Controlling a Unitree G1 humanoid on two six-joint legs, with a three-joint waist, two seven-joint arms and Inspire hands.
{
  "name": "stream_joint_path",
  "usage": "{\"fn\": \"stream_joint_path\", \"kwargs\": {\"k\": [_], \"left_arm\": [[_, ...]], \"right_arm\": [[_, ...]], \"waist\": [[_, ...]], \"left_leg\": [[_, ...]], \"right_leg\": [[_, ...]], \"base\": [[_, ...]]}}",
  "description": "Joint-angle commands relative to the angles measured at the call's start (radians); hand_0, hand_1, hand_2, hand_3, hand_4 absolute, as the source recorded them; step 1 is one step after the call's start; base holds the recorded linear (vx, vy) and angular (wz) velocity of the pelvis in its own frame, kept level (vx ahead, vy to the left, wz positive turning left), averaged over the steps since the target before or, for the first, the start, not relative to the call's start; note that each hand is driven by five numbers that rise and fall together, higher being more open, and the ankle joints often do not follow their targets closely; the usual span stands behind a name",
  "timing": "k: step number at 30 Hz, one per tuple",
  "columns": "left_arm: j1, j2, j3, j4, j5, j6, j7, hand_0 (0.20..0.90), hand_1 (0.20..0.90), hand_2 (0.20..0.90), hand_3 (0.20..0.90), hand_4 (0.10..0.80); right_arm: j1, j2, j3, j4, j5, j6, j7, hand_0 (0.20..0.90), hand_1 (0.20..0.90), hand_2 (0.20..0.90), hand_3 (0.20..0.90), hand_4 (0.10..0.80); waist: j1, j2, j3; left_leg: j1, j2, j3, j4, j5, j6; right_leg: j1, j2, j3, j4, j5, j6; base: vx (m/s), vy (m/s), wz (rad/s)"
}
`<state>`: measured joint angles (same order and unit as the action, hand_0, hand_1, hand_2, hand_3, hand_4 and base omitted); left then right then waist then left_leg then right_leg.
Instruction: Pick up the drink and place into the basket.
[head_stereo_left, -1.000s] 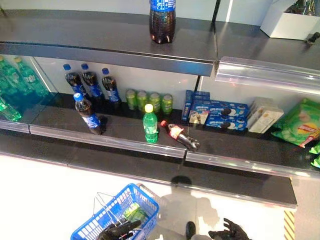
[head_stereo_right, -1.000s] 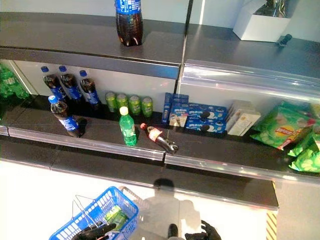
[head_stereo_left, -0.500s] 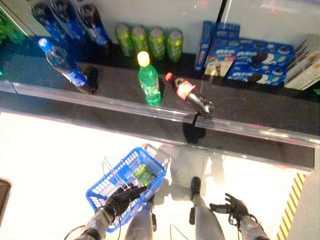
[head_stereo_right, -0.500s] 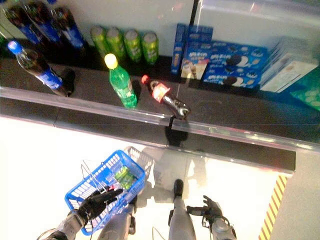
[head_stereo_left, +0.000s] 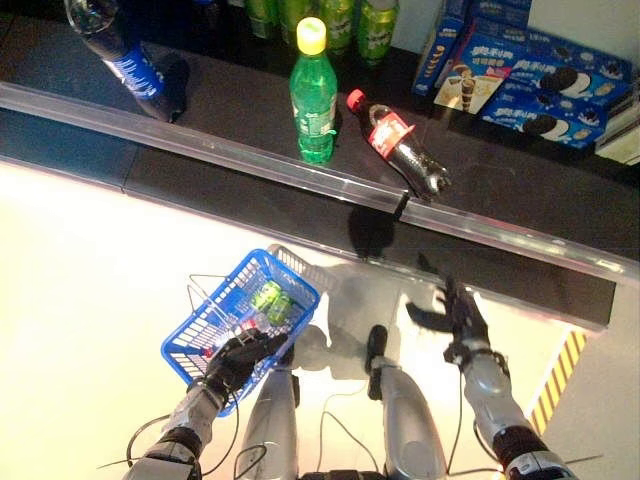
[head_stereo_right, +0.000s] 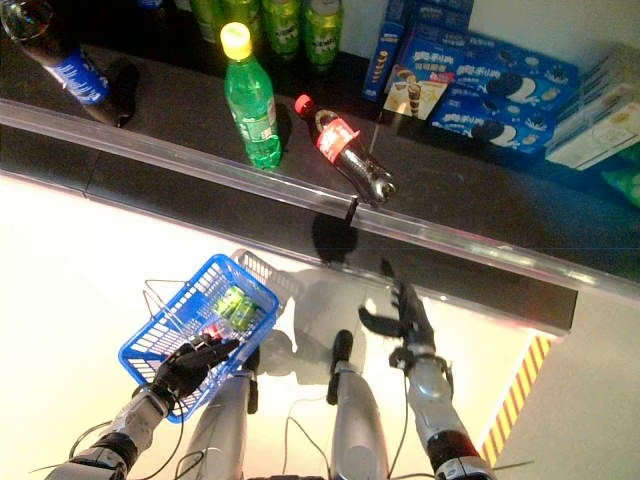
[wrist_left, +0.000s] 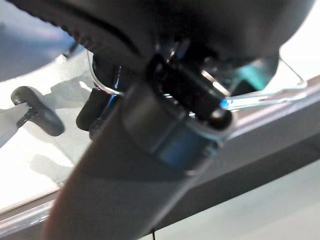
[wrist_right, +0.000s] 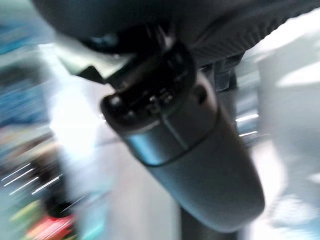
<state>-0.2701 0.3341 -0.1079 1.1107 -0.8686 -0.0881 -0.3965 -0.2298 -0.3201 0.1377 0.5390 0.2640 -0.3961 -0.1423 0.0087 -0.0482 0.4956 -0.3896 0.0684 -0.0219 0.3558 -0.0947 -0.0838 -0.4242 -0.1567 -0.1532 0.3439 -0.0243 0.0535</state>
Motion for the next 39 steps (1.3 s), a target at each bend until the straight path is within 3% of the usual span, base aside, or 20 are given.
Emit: {"fn": "stream_joint_path", "kwargs": {"k": [1, 4, 5, 15, 39], "left_arm": [[0.095, -0.006, -0.024, -0.085, -0.042, -0.006, -0.054, 0.3, 0.3, 0.3, 0.2, 0.1], [0.099, -0.005, -0.023, -0.085, -0.044, -0.009, -0.055, 0.3, 0.3, 0.3, 0.2, 0.1], [0.121, 0.006, -0.006, -0.097, -0.058, -0.021, -0.055, 0.3, 0.3, 0.3, 0.2, 0.1], [0.127, 0.024, 0.013, -0.088, -0.063, -0.03, -0.063, 0.3, 0.3, 0.3, 0.2, 0.1], [0.109, 0.04, 0.005, -0.093, -0.052, -0.024, -0.051, 0.3, 0.3, 0.3, 0.2, 0.1]], "right_arm": [[0.053, -0.041, 0.005, -0.111, -0.043, -0.091, -0.023, 0.9, 0.9, 0.9, 0.9, 0.8], [0.05, -0.046, 0.001, -0.146, -0.047, -0.094, -0.019, 0.9, 0.9, 0.9, 0.9, 0.8], [0.04, -0.096, -0.014, -0.357, -0.11, -0.128, -0.002, 0.9, 0.9, 0.9, 0.9, 0.8], [0.005, -0.162, -0.055, -0.589, -0.18, -0.132, -0.065, 0.9, 0.9, 0.9, 0.9, 0.8], [-0.086, -0.223, -0.135, -0.736, -0.23, -0.105, -0.185, 0.9, 0.9, 0.9, 0.9, 0.8]], "waist": [[0.003, -0.011, -0.056], [0.003, -0.014, -0.055], [0.007, -0.037, -0.045], [0.017, -0.066, -0.024], [0.031, -0.078, 0.0]], "left_leg": [[-0.035, -0.032, -0.021, 0.0, 0.065, 0.079], [-0.032, -0.03, -0.022, -0.004, 0.066, 0.08], [-0.024, -0.019, -0.026, -0.019, 0.073, 0.082], [-0.017, -0.007, -0.032, -0.028, 0.073, 0.077], [0.025, -0.011, -0.025, -0.055, 0.058, 0.077]], "right_leg": [[0.017, 0.014, 0.057, 0.004, 0.023, 0.012], [0.017, 0.016, 0.058, 0.003, 0.023, 0.013], [0.038, 0.028, 0.055, -0.02, 0.025, 0.016], [0.088, 0.041, 0.041, -0.069, 0.027, 0.014], [0.166, 0.037, 0.026, -0.138, 0.04, 0.023]], "base": [[0.005, -0.009, 0.04], [0.013, -0.026, 0.02], [0.034, -0.065, -0.02], [0.007, -0.017, -0.01], [0.0, -0.002, 0.01]]}}
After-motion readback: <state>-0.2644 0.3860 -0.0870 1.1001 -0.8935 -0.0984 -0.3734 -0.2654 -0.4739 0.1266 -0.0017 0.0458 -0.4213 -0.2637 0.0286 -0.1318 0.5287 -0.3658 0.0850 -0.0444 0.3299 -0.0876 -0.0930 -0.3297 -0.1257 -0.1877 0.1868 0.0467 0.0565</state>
